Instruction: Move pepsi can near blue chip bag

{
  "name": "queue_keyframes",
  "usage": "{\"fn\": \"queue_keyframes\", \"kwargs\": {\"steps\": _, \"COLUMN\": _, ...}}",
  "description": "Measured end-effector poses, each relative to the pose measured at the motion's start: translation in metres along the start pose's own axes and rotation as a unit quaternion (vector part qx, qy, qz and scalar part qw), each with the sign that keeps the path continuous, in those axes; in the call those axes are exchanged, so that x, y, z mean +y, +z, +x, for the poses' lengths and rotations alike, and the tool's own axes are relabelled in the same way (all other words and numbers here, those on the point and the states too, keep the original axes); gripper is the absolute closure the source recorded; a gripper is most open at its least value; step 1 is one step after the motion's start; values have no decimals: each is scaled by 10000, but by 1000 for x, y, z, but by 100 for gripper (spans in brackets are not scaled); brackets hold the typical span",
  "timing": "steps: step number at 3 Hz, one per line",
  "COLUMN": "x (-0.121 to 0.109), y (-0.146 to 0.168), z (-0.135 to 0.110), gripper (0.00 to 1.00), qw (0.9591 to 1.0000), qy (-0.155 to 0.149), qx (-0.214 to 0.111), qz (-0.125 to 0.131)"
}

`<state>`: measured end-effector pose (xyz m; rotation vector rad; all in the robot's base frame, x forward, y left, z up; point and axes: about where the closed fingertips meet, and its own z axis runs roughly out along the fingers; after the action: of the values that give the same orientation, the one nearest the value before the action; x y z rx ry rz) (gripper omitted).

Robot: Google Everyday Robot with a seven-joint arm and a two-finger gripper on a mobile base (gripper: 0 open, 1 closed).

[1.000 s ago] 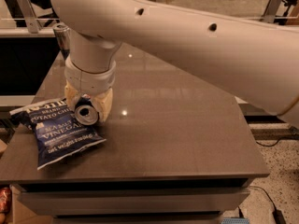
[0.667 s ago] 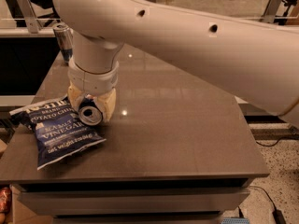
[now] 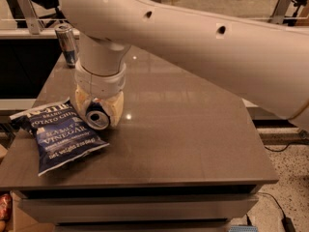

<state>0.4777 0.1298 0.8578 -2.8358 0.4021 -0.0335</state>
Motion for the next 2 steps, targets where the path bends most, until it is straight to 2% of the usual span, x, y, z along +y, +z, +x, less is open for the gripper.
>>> {"fn": "queue_keyframes", "kwargs": {"steps": 1, "x": 1, "y": 4, "z": 5, "gripper": 100, "qw": 9999, "qy": 93, "qx": -22, "qz": -127}}
{"fn": "queue_keyframes", "kwargs": {"steps": 2, "x": 1, "y": 7, "z": 9, "gripper": 84, "qw": 9996, "qy": 174, "qx": -52, "qz": -209}}
